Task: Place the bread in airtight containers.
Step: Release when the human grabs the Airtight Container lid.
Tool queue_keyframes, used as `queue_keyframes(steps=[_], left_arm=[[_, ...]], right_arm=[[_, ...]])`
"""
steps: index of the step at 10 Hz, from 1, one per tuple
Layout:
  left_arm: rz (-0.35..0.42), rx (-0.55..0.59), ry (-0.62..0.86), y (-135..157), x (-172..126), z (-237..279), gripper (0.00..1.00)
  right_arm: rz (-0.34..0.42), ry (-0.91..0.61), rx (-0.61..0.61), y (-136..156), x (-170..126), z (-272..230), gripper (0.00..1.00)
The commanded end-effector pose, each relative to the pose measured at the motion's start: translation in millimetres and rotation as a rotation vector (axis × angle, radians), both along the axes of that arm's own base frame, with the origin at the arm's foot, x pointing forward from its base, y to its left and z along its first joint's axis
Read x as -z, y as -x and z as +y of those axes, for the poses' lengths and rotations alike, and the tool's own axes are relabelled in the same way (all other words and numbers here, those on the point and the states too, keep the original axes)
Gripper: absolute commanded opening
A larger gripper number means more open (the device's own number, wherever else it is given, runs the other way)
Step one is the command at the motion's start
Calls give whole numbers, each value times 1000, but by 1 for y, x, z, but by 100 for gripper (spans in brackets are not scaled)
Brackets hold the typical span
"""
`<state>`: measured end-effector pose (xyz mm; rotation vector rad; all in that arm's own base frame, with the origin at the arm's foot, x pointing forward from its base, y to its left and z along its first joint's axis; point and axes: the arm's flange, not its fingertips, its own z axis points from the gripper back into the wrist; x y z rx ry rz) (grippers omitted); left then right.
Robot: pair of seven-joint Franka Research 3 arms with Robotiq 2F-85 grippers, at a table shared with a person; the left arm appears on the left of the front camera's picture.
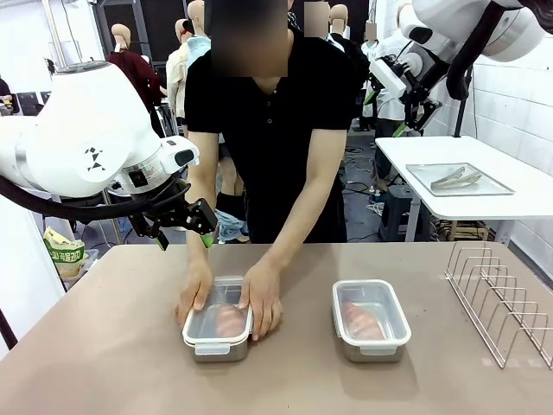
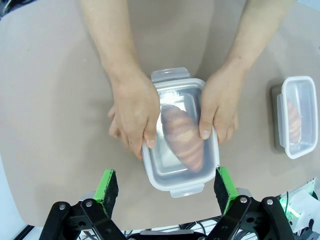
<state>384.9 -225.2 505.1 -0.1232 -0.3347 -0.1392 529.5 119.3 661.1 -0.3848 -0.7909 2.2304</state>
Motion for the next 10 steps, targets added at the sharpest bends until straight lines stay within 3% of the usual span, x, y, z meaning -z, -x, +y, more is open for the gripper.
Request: queue_keyframes(steps=[1, 10], left_arm=[[-4, -3, -6, -1, -1, 1, 100], [-4, -3, -6, -1, -1, 1, 100]], right_arm=[[-4, 1, -2, 0, 0, 0, 100], [-4, 1, -2, 0, 0, 0, 100]])
